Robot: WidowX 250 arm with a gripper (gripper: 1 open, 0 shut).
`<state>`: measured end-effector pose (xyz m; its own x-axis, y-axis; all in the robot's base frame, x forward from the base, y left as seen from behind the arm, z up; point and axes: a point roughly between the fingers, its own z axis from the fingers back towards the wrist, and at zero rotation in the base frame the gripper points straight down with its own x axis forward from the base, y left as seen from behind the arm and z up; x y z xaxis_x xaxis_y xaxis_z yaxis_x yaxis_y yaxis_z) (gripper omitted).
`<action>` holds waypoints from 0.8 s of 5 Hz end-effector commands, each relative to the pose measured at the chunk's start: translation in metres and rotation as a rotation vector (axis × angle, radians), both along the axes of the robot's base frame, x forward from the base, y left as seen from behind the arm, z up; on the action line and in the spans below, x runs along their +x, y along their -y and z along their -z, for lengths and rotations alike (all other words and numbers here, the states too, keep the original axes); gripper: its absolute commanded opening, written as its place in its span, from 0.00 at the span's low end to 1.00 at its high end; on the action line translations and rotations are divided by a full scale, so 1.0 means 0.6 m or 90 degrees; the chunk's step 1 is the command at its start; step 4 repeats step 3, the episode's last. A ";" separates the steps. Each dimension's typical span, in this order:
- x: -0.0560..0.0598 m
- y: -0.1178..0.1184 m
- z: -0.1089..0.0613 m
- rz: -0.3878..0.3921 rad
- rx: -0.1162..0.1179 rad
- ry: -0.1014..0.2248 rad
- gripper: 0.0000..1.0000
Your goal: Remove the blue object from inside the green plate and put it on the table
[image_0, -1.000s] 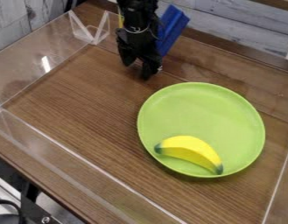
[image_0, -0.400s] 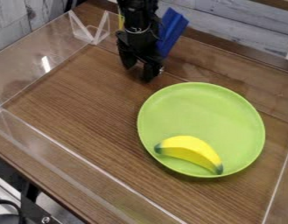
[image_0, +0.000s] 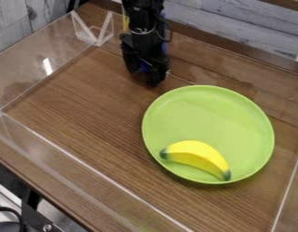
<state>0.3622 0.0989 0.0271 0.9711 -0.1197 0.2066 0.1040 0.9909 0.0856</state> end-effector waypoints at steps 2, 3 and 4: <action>0.021 -0.006 -0.052 -0.010 0.007 0.049 1.00; 0.020 -0.004 -0.057 -0.013 0.003 0.048 1.00; 0.020 -0.004 -0.057 -0.013 0.003 0.048 1.00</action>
